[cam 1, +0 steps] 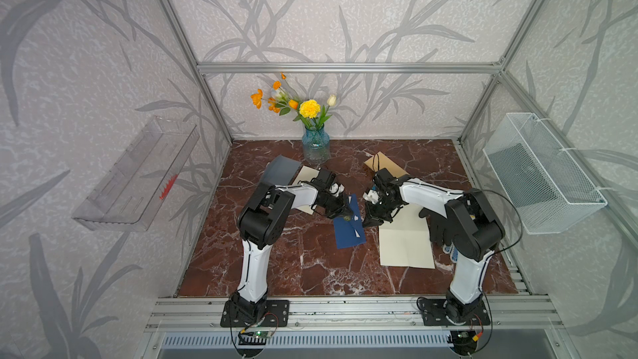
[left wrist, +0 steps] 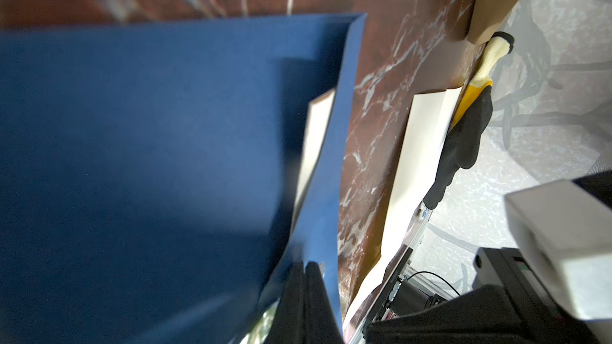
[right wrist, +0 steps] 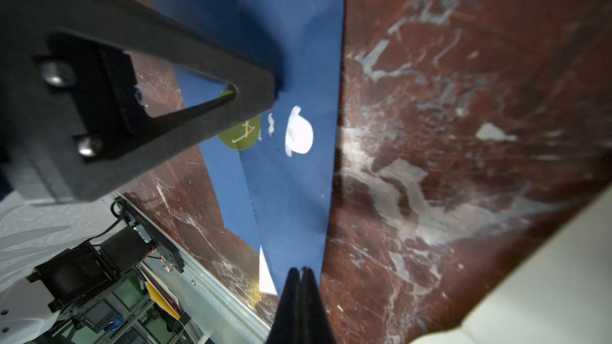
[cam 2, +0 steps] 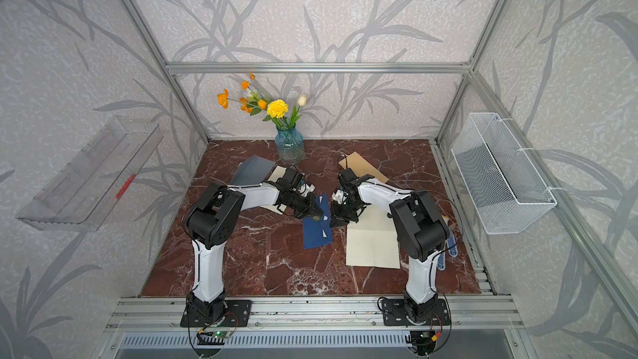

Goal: Fold the letter paper in half and place it into the envelope
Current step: Fold the envelope flap on the envelope.

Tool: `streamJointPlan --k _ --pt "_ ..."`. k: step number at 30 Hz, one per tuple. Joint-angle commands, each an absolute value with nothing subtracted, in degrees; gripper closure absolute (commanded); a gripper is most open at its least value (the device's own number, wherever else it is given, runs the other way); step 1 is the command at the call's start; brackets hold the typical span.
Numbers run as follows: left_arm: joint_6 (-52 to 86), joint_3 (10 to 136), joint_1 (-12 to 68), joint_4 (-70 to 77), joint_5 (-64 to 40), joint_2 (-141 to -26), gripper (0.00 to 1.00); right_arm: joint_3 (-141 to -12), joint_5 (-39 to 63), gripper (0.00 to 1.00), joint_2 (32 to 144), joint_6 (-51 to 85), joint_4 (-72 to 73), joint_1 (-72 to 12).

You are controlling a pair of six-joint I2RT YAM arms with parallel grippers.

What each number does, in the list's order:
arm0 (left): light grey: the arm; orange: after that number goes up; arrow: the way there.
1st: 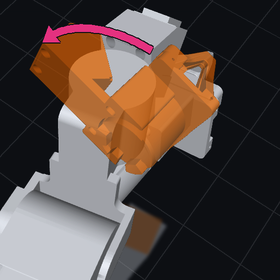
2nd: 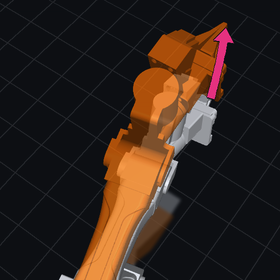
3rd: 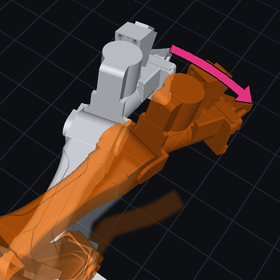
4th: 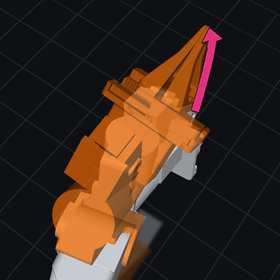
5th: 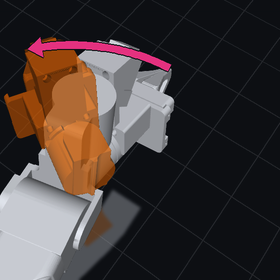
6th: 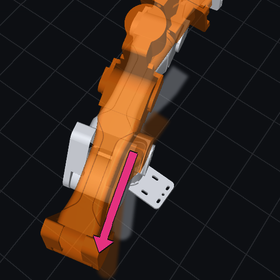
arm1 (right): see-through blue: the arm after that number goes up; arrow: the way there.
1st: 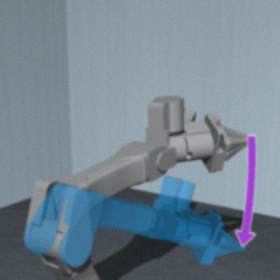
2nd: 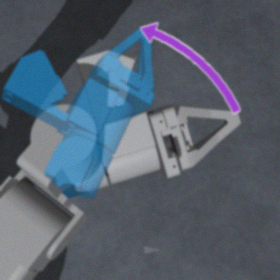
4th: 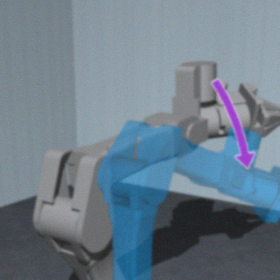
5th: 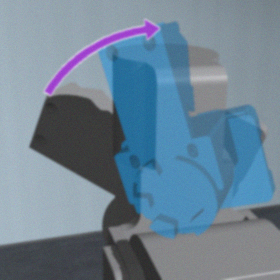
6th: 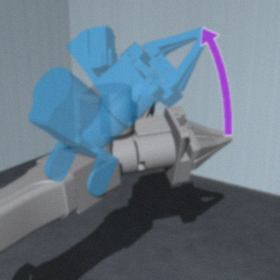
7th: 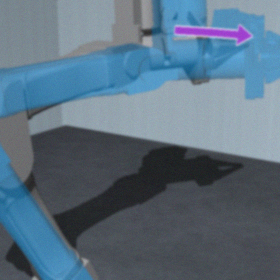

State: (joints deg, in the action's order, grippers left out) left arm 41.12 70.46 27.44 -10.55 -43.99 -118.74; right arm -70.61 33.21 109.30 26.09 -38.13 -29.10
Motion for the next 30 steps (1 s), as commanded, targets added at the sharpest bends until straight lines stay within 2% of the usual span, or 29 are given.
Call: streamJointPlan --k 1,6,11,16,22,26,30 --pt "40.14 69.57 27.73 -16.09 -39.2 -121.37 1.0 -69.47 34.4 1.0 111.22 26.1 -35.49 -30.01" --pt "40.73 68.98 27.71 -15.13 -40.02 -121.46 1.0 -67.09 34.33 1.0 113.41 25.93 -33.72 -30.91" --pt "42.19 68.25 27.75 -13.26 -41.33 -121.6 0.81 -64.99 31.82 1.0 114.64 24.7 -34.79 -31.01" --pt "43.13 67.93 27.86 -12.4 -41.87 -121.16 0.76 -63.41 28.69 1.0 115.0 23.38 -36.17 -31.11" --pt "40.57 68.87 28.1 -18.62 -39.98 -115.6 0.61 -63.84 24.62 1.0 115.4 23.08 -38.26 -31.68" --pt "35.68 71.27 29.03 -30.15 -32.48 -111.39 0.65 -64.2 23.33 1.0 115.63 23.03 -38.84 -32.07" --pt "34.19 71.46 29.29 -33.68 -29.91 -111.02 0.81 -63.88 23.29 1.0 115.67 23.24 -38.57 -32.12"
